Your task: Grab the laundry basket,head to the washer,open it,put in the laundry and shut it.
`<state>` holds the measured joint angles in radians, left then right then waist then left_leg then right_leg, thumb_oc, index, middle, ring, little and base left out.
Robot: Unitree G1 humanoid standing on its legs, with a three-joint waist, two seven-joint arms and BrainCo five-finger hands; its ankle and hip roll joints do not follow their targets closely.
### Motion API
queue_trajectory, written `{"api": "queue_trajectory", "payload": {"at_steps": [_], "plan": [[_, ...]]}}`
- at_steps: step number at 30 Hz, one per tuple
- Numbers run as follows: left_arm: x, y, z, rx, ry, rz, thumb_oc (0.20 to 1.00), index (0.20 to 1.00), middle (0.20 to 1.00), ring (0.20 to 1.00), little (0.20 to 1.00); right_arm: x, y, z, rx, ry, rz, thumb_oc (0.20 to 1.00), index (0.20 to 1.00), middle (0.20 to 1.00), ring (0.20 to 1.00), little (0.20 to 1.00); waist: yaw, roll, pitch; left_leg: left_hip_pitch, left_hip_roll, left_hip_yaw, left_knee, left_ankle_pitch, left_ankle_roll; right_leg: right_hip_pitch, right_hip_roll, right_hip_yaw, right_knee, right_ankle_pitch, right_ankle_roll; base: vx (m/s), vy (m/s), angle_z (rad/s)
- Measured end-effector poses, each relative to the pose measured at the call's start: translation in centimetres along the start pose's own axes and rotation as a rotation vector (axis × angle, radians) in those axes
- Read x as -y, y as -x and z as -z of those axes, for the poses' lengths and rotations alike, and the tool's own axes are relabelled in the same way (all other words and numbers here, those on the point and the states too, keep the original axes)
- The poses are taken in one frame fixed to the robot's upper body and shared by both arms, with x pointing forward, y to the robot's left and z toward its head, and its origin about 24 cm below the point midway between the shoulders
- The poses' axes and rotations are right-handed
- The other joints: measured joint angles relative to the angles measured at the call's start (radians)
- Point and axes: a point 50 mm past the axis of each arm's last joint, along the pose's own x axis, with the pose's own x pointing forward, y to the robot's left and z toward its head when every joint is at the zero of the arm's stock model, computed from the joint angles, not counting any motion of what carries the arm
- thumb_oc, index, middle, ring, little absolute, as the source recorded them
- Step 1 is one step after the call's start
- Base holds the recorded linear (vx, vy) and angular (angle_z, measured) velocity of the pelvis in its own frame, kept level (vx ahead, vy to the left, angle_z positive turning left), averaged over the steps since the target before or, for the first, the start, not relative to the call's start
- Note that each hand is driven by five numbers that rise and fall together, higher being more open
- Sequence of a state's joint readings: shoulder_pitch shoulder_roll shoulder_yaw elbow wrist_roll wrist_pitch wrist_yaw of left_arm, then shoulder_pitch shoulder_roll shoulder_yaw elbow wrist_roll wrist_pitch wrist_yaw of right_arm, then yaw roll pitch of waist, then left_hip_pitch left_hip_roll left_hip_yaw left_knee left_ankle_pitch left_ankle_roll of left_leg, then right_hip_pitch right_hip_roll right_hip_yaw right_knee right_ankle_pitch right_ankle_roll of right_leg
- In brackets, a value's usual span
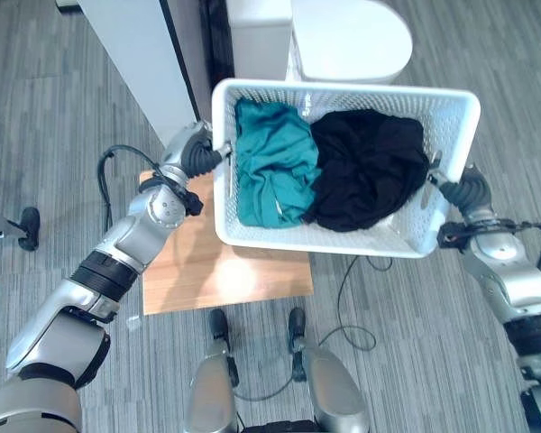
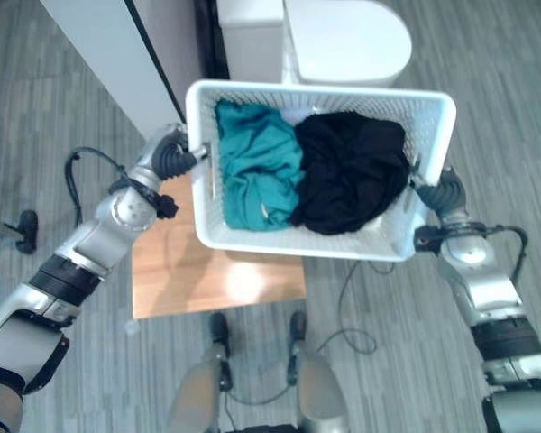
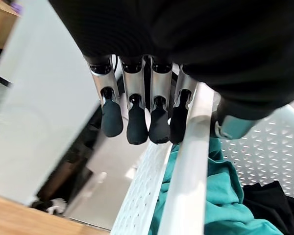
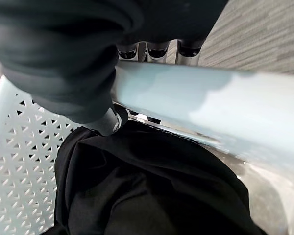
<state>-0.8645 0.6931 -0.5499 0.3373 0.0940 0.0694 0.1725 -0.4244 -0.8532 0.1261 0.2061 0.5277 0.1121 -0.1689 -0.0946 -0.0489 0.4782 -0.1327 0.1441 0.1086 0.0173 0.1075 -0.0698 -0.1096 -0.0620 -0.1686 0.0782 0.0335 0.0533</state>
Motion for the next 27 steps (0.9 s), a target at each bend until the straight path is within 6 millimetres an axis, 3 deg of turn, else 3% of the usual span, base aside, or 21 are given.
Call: {"api": "queue_trajectory", "payload": {"at_steps": [3,5,7,8,9,10,12,13,14,15,16,17,18,19,20,21,23,24,25,26,27], "plan": [[0.8,0.0,-0.3,0.008,0.005,0.045,0.200,0.200,0.200,0.200,0.200,1.0,0.4,0.4,-0.021,0.010,0.000,0.200,0.200,0.200,0.200,0.200,-0.003,0.001,-0.001,0.017,0.030,-0.005,-0.013,0.012,-0.021,0.016,0.030,-0.005,-0.004,0.005,-0.013,-0.09,-0.113,-0.04],[1.7,-0.5,-1.5,0.045,-0.005,0.100,0.200,0.200,0.200,0.200,0.200,2.4,1.0,0.8,-0.047,0.054,0.008,0.200,0.200,0.200,0.200,0.200,-0.004,0.006,-0.003,0.026,0.052,-0.017,-0.023,0.027,-0.042,0.024,0.055,-0.014,-0.007,0.008,-0.032,-0.20,-0.028,0.01],[1.5,-1.8,-2.8,0.074,-0.037,0.113,0.200,0.200,0.200,0.200,0.200,3.9,1.3,0.3,-0.059,0.102,0.007,0.200,0.200,0.200,0.200,0.200,-0.002,-0.006,-0.010,0.003,0.034,-0.063,0.017,0.036,-0.091,-0.019,0.040,-0.009,0.026,0.001,-0.073,-0.19,0.060,-0.12],[1.1,-2.3,-3.5,0.092,-0.055,0.109,0.200,0.200,0.200,0.200,0.200,4.4,1.3,-0.1,-0.053,0.114,0.013,0.200,0.200,0.200,0.200,0.200,0.000,-0.032,-0.022,-0.085,-0.007,-0.161,0.237,-0.077,-0.075,-0.052,0.005,0.009,0.051,0.002,-0.083,-0.13,0.144,-0.44],[0.5,-2.4,-3.5,0.095,-0.062,0.096,0.200,0.200,0.200,0.200,0.200,4.8,1.3,-0.7,-0.036,0.108,0.017,0.200,0.200,0.200,0.200,0.200,0.004,-0.045,-0.031,-0.119,-0.069,-0.248,0.465,-0.166,-0.044,-0.075,-0.013,0.049,0.062,0.017,-0.070,-0.13,0.253,-0.74],[0.2,-2.4,-3.3,0.089,-0.060,0.091,0.200,0.200,0.200,0.200,0.200,4.5,1.4,-1.2,-0.013,0.105,0.001,0.200,0.200,0.200,0.200,0.200,-0.032,-0.001,-0.055,-0.055,-0.100,-0.330,0.643,-0.246,-0.049,-0.074,0.009,0.079,0.068,0.023,-0.056,-0.14,0.291,-0.83],[-0.5,-2.9,-4.3,0.117,-0.060,0.073,0.200,0.200,0.200,0.200,0.200,4.8,1.8,-0.7,-0.039,0.088,-0.002,0.200,0.200,0.200,0.200,0.200,-0.066,0.004,-0.061,0.005,-0.099,-0.312,0.588,-0.312,-0.046,-0.092,0.007,0.102,0.093,0.025,-0.052,-0.15,0.302,-0.40],[-0.5,-3.0,-4.7,0.136,-0.062,0.078,0.200,0.200,0.200,0.200,0.200,5.3,1.9,-0.7,-0.035,0.071,0.018,0.200,0.200,0.200,0.200,0.200,-0.078,0.006,-0.072,0.051,-0.103,-0.267,0.475,-0.360,-0.011,-0.123,-0.001,0.131,0.109,0.039,-0.031,-0.26,0.410,-0.22],[0.1,-3.1,-4.7,0.130,-0.061,0.094,0.200,0.200,0.200,0.200,0.200,5.2,2.2,0.0,-0.053,0.061,0.019,0.200,0.200,0.200,0.200,0.200,-0.102,0.006,-0.072,0.100,-0.123,-0.258,0.396,-0.395,0.001,-0.137,-0.025,0.143,0.120,0.058,-0.004,-0.53,0.621,-0.37],[3.4,-3.2,-5.3,0.129,-0.041,0.173,0.200,0.200,0.200,0.200,0.200,5.6,4.4,2.9,-0.142,0.034,0.041,0.200,0.200,0.200,0.200,0.200,-0.095,0.009,-0.128,0.063,-0.208,-0.245,0.396,-0.451,0.049,-0.194,-0.102,0.199,0.102,0.131,0.057,-0.87,0.876,-0.47],[5.1,-3.1,-5.1,0.105,-0.025,0.213,0.200,0.200,0.200,0.200,0.200,4.9,5.6,5.4,-0.216,-0.011,0.037,0.200,0.200,0.200,0.200,0.200,-0.106,0.003,-0.141,-0.040,-0.358,-0.223,0.535,-0.474,0.124,-0.209,-0.154,0.250,0.021,0.276,0.131,-0.81,0.724,-0.82],[5.2,-3.1,-4.6,0.081,-0.025,0.215,0.200,0.200,0.200,0.200,0.200,4.2,5.2,5.9,-0.223,-0.050,0.042,0.200,0.200,0.200,0.200,0.200,-0.107,0.003,-0.141,-0.060,-0.428,-0.240,0.537,-0.417,0.233,-0.225,-0.154,0.261,-0.038,0.354,0.105,-0.56,0.456,-1.65],[5.4,-2.7,-3.6,0.057,-0.072,0.246,0.200,0.200,0.200,0.200,0.200,3.1,6.0,7.6,-0.298,-0.064,0.007,0.200,0.200,0.200,0.200,0.200,-0.062,-0.021,-0.141,-0.063,-0.428,-0.113,0.493,-0.366,0.271,-0.213,-0.199,0.148,-0.112,0.309,0.126,-0.34,0.193,-2.07],[6.7,-2.1,-3.3,0.055,-0.072,0.295,0.200,0.200,0.200,0.200,0.200,3.5,6.6,8.0,-0.340,-0.026,-0.012,0.200,0.200,0.200,0.200,0.200,-0.050,0.028,-0.154,-0.071,-0.414,-0.063,0.421,-0.326,0.299,-0.243,-0.231,0.004,-0.104,0.193,0.134,-0.32,0.169,-1.93],[7.4,-1.5,-2.6,0.032,-0.059,0.316,0.200,0.200,0.200,0.200,0.200,3.2,6.8,8.4,-0.363,-0.018,-0.027,0.200,0.200,0.200,0.200,0.200,-0.071,0.082,-0.185,-0.105,-0.388,-0.054,0.387,-0.289,0.314,-0.270,-0.232,-0.010,-0.049,0.156,0.140,-0.38,0.185,-1.96],[6.8,-1.2,-1.8,0.014,-0.068,0.316,0.200,0.200,0.200,0.200,0.200,1.3,8.0,9.8,-0.420,-0.025,-0.099,0.200,0.200,0.200,0.200,0.200,-0.045,0.090,-0.185,-0.078,-0.340,-0.006,0.258,-0.195,0.247,-0.269,-0.254,-0.078,0.194,0.055,0.147,-0.26,0.112,-1.41],[6.8,-1.2,-2.1,0.027,-0.066,0.322,0.200,0.200,0.200,0.200,0.200,0.6,9.4,10.4,-0.452,-0.040,-0.135,0.200,0.200,0.200,0.200,0.200,-0.058,0.089,-0.186,-0.067,-0.309,-0.042,0.146,-0.115,0.217,-0.144,-0.219,-0.055,0.246,-0.033,0.174,-0.17,0.064,-0.68],[6.8,-1.2,-2.1,0.029,-0.067,0.321,0.200,0.200,0.200,0.200,0.200,0.6,9.4,10.4,-0.452,-0.042,-0.136,0.200,0.200,0.200,0.200,0.200,-0.057,0.088,-0.186,-0.067,-0.309,-0.044,0.140,-0.113,0.214,-0.138,-0.214,-0.055,0.258,-0.038,0.176,-0.11,0.027,-0.42],[6.2,-1.2,-2.1,0.040,-0.076,0.311,0.200,0.200,0.200,0.200,0.200,0.4,9.5,10.1,-0.443,-0.048,-0.147,0.200,0.200,0.200,0.200,0.200,-0.040,0.070,-0.180,-0.059,-0.296,-0.040,0.069,-0.100,0.171,-0.059,-0.179,-0.027,0.301,-0.080,0.167,-0.09,0.018,-0.55],[5.4,-1.3,-1.8,0.032,-0.097,0.302,0.200,0.200,0.200,0.200,0.200,0.1,9.3,9.5,-0.416,-0.051,-0.163,0.200,0.200,0.200,0.200,0.200,-0.041,0.042,-0.180,-0.094,-0.294,0.008,0.121,-0.137,0.167,0.035,-0.193,-0.044,0.214,-0.122,0.159,-0.11,0.007,-0.82],[4.4,-1.6,-1.7,0.031,-0.116,0.283,0.200,0.200,0.200,0.200,0.200,0.1,8.9,8.5,-0.379,-0.034,-0.178,0.200,0.200,0.200,0.200,0.200,-0.027,0.016,-0.178,-0.155,-0.285,0.022,0.345,-0.180,0.266,0.075,-0.226,-0.078,0.169,-0.190,0.168,-0.14,-0.022,-0.82]]}}
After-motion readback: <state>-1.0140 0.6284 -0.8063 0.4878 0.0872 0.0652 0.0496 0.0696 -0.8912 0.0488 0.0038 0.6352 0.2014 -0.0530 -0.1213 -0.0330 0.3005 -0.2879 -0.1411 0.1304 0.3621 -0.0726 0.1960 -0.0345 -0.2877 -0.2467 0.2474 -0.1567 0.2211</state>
